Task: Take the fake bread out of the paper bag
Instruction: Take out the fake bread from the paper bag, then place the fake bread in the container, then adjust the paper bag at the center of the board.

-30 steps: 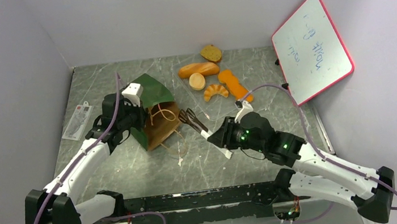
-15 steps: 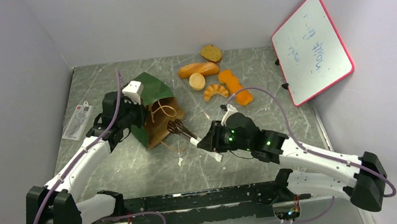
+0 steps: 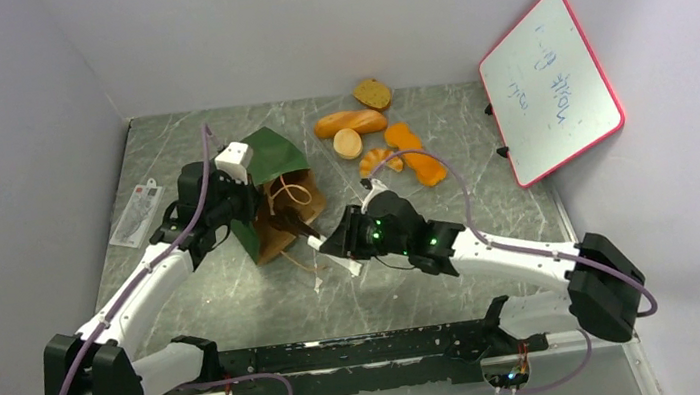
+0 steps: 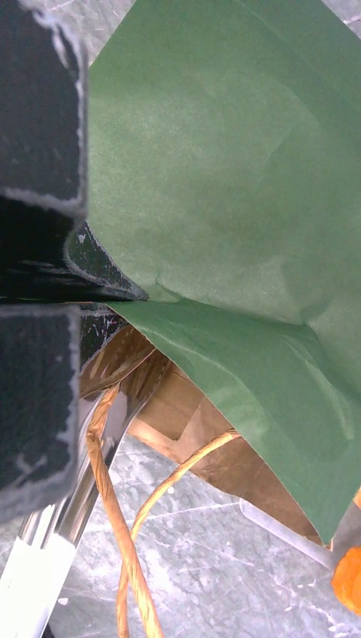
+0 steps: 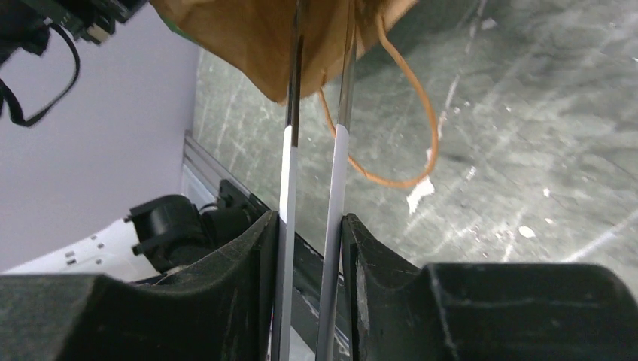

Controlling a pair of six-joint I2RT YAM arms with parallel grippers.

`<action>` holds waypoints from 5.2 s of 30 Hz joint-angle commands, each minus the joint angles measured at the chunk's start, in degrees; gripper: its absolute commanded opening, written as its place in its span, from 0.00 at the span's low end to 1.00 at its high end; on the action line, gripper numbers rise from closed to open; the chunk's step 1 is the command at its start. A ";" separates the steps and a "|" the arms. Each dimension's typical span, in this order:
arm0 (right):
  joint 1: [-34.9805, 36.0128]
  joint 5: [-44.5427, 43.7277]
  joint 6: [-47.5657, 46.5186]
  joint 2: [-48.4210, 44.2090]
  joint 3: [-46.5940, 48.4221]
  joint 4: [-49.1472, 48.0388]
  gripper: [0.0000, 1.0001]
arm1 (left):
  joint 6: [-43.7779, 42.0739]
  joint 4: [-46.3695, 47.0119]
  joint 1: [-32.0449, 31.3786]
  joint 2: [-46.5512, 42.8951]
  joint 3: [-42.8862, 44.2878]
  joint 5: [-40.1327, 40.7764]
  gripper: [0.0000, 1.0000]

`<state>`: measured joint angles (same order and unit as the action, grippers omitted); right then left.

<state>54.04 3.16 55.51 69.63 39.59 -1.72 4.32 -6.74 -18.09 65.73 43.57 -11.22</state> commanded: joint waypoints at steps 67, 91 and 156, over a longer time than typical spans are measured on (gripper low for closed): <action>-5.43 15.67 23.73 38.80 17.41 -27.61 0.48 | 2.86 2.03 -1.41 -4.39 -1.32 -6.09 0.07; -8.59 14.74 23.10 31.25 10.35 -29.84 0.00 | 6.24 -0.73 -1.43 -2.96 0.65 8.97 0.07; -15.02 -30.26 -4.24 -3.02 3.89 21.55 0.00 | 11.19 -6.94 2.33 11.92 27.64 14.53 0.07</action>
<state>39.22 -24.77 50.98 64.66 42.89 22.46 14.44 -14.02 -16.51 78.74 69.71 5.87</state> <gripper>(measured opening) 0.235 0.073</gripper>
